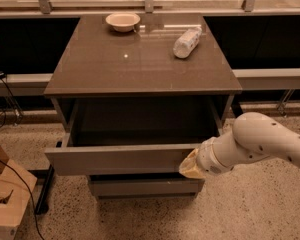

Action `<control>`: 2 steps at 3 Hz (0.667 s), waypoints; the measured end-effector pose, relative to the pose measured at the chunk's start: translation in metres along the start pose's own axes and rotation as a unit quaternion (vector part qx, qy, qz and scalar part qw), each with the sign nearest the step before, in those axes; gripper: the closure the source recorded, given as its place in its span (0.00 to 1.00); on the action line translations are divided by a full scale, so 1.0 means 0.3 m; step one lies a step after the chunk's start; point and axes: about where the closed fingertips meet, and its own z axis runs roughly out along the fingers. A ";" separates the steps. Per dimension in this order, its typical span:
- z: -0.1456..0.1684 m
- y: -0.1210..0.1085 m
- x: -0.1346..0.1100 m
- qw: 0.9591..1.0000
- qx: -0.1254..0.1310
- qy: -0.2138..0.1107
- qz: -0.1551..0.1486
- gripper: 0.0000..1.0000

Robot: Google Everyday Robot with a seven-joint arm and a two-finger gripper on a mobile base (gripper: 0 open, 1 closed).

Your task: Close top drawer

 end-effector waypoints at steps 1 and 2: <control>0.000 0.000 0.000 1.000 0.000 0.000 0.000 1.00; 0.033 -0.034 -0.027 1.000 0.026 -0.005 -0.011 1.00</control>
Offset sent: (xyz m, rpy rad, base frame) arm 0.0431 0.0265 -0.0072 -0.0165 -0.1791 -0.0425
